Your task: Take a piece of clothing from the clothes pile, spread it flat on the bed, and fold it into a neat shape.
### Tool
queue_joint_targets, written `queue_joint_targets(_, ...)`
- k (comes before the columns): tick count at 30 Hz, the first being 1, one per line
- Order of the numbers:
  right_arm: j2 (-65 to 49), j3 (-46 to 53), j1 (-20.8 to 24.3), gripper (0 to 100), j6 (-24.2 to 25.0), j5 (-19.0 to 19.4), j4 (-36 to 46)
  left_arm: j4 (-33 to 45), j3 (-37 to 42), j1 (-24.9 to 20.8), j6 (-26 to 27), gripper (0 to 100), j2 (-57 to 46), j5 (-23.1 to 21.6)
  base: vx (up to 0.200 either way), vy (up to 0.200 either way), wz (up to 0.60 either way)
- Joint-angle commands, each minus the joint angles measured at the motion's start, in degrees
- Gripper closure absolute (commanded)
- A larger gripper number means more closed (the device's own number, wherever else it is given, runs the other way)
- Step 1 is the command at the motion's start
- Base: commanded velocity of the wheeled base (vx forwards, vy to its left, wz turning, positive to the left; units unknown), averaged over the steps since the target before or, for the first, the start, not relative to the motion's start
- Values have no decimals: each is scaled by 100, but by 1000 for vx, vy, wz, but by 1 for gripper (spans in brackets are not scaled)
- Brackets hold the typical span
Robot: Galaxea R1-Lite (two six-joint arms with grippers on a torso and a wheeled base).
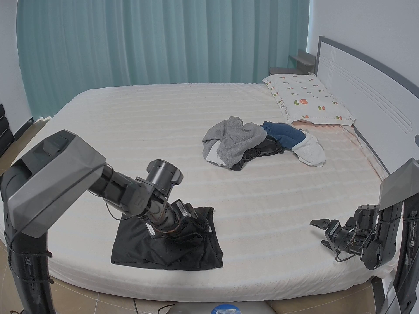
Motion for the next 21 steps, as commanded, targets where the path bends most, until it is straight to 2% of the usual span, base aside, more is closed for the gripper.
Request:
queue_joint_targets(1,10,0,3,0,2,3,-61,-544,826,699,-306,0,-720,-639,0,0,0)
queue_joint_targets(8,10,0,3,0,2,3,-61,-737,1265,1165,-297,0,-676,-868,0,0,0)
queue_joint_targets(10,10,0,3,0,2,3,-61,-931,1362,1235,-297,0,-658,-938,-200,0,0)
queue_joint_targets(14,10,-9,3,0,2,3,-61,-1317,1643,1235,-262,0,-711,-964,-200,0,0)
queue_joint_targets(21,10,-9,12,0,-6,3,-61,-1458,1626,1174,-235,0,-597,-850,0,0,0)
